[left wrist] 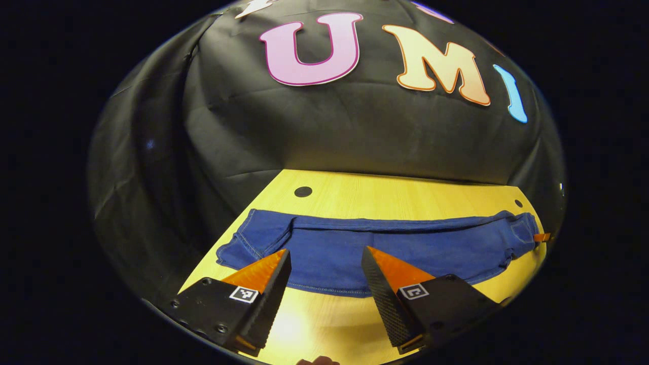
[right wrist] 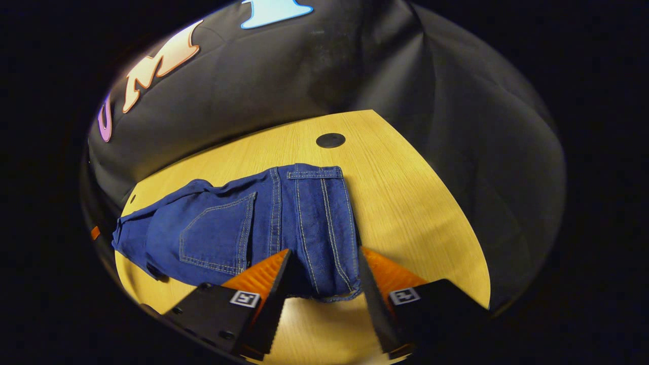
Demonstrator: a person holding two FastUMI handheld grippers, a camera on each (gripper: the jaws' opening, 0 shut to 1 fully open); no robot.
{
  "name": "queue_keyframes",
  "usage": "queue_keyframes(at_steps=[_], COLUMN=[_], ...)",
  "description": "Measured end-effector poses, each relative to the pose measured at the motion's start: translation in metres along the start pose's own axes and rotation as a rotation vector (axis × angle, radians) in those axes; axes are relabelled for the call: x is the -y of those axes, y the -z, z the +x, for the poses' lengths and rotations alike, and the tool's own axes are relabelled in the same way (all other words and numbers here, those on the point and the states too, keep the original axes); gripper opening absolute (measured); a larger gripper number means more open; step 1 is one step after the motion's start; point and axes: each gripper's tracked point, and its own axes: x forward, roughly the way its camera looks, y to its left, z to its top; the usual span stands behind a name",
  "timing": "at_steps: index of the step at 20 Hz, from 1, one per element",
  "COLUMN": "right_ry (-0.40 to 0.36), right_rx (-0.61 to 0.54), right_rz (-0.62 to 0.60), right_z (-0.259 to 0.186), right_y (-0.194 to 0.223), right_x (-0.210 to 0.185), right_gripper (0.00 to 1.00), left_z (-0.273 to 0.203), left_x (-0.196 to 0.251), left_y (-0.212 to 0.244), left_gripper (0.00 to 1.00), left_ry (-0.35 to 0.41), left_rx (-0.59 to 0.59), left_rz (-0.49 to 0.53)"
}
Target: Grasp the waist and the cuffs of the jeans and fold them to make the two legs overlap; first hold the waist and fold one-third of the jeans toward the cuffs, then hold the cuffs and fold the remaining one-third in the same direction to finish folding.
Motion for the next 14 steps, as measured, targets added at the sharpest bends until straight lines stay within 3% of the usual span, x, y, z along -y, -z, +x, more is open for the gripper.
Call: queue_keyframes(at_steps=[1,4,5,10,12,14], right_ry=[-0.003,0.011,0.014,0.038,0.065,0.107], right_rx=[0.001,0.003,0.005,0.039,0.043,0.057], right_rz=[0.002,-0.005,-0.008,-0.013,-0.017,-0.08], right_z=[0.002,-0.001,0.001,-0.003,-0.004,-0.007], right_y=[-0.001,0.0,0.0,-0.006,-0.008,-0.012], right_x=[-0.003,-0.003,-0.004,-0.006,-0.007,-0.007], right_gripper=[0.63,0.41,0.27,0.22,0.06,0.06], left_z=[0.001,0.004,0.004,0.006,0.006,0.003], left_x=[0.0,0.004,0.005,0.011,0.012,0.013], left_y=[-0.001,-0.002,-0.003,-0.005,-0.007,-0.006], left_gripper=[0.85,0.85,0.85,0.85,0.85,0.85], left_ry=[-0.002,0.005,0.005,0.012,0.015,0.02], left_rx=[-0.002,-0.006,-0.007,-0.016,-0.017,-0.022], left_rz=[-0.002,-0.005,-0.006,-0.012,-0.024,-0.035])
